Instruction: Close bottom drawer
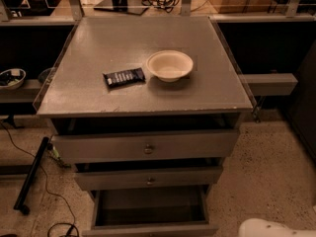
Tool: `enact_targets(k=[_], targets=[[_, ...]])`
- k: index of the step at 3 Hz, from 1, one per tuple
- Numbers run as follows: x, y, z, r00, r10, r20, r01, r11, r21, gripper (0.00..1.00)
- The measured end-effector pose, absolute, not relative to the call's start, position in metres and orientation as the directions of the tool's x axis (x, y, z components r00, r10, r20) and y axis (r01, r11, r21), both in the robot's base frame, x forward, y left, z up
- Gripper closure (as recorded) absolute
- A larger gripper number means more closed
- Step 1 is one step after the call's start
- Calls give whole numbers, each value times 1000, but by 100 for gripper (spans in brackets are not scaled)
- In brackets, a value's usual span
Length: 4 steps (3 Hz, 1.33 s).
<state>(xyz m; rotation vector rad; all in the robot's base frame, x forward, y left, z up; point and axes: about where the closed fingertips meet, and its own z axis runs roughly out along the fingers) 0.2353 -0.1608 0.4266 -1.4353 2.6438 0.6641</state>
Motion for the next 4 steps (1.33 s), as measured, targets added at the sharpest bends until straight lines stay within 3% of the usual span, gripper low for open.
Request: enact_targets(k=[2,4], targets=[[235,-140,347,-633,-734,-247,-750,501,433,100],[228,-137,327,-657,-719,-228,-726,520,450,100]])
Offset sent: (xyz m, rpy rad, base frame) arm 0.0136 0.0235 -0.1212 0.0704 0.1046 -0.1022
